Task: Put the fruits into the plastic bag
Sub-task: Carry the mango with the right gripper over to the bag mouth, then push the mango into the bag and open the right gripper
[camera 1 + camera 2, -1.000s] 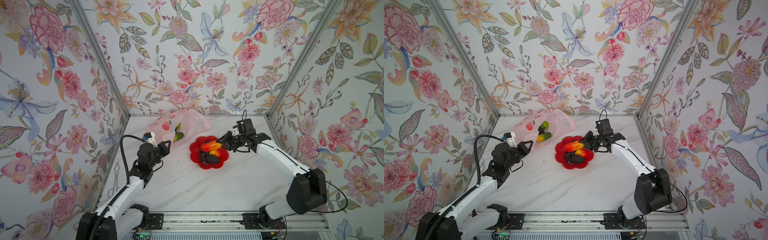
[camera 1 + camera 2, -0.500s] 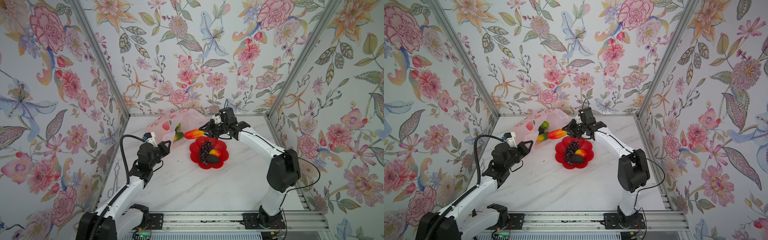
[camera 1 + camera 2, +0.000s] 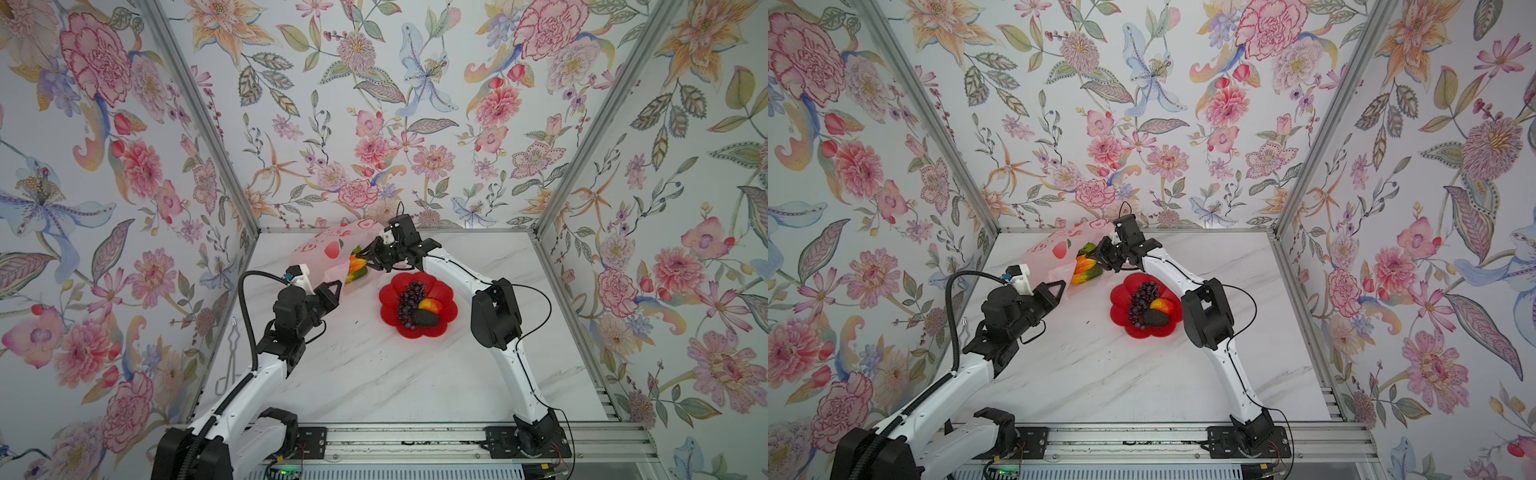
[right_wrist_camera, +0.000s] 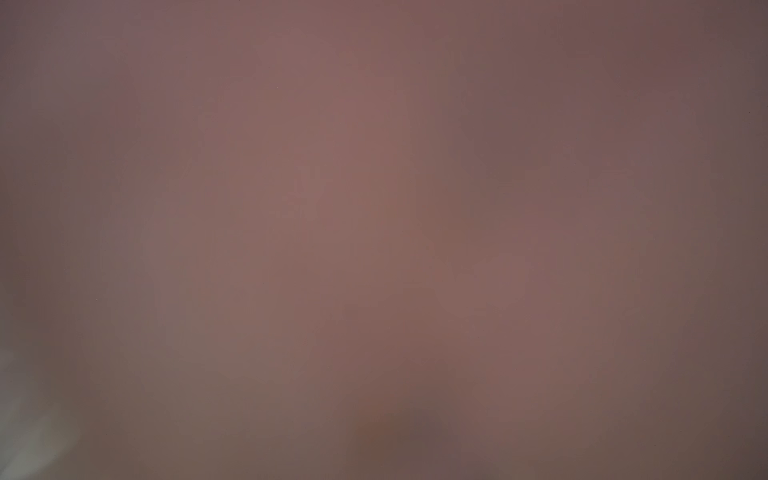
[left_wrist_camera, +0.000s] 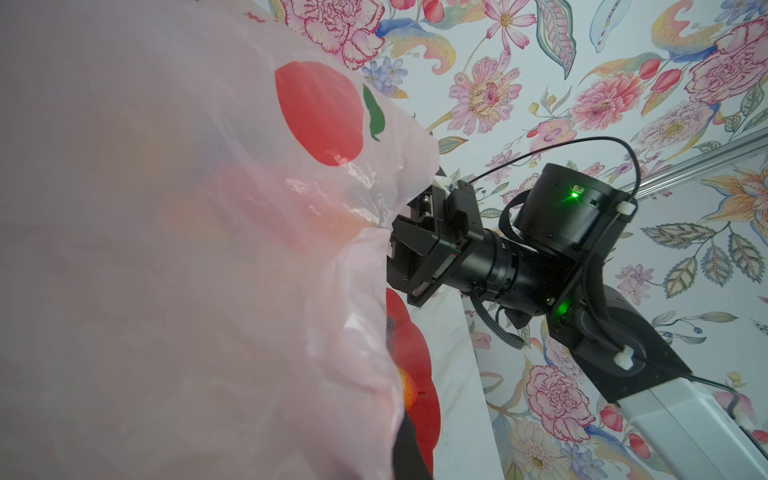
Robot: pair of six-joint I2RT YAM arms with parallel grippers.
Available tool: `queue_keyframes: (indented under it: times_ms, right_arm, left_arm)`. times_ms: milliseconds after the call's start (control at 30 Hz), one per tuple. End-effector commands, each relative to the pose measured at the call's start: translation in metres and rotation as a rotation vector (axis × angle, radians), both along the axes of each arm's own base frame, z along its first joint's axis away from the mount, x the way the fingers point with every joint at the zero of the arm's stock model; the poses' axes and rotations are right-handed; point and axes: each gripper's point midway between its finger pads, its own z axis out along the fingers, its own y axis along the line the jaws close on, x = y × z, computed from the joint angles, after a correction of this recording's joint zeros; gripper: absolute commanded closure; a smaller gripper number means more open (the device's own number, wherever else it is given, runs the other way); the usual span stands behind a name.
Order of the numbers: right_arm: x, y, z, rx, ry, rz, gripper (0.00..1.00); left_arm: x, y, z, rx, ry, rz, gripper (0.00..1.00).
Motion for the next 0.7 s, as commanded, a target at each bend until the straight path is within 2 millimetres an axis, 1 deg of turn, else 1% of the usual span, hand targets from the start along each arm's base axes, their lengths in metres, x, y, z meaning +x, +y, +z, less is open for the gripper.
queue_keyframes:
  times_ms: [0,200,333,433,533,567,667]
  right_arm:
    - [0.008,0.013,0.002,0.061,0.022,0.0,0.95]
    - [0.019,0.024,-0.011,0.107,0.057,-0.019,0.89]
    - [0.022,0.028,-0.009,0.128,0.051,-0.015,0.7]
    - [0.023,0.029,-0.006,0.134,0.045,-0.013,0.63]
    - [0.022,0.029,-0.004,0.136,0.041,-0.007,0.51]
    - [0.022,0.029,-0.002,0.136,0.038,-0.006,0.48]
    - [0.021,0.028,0.001,0.134,0.029,-0.002,0.44]
  left_arm:
    - [-0.002,-0.001,0.01,-0.02,-0.018,0.0,1.0]
    - [-0.001,-0.002,0.012,-0.02,-0.019,0.002,1.0]
    - [-0.001,-0.002,0.012,-0.018,-0.019,0.002,1.0]
    - [-0.002,-0.002,0.011,-0.018,-0.018,0.002,1.0]
    - [-0.002,-0.001,0.01,-0.019,-0.015,0.002,1.0]
    - [-0.002,-0.002,0.01,-0.02,-0.016,0.0,1.0]
    - [-0.002,-0.003,0.009,-0.02,-0.015,-0.004,1.0]
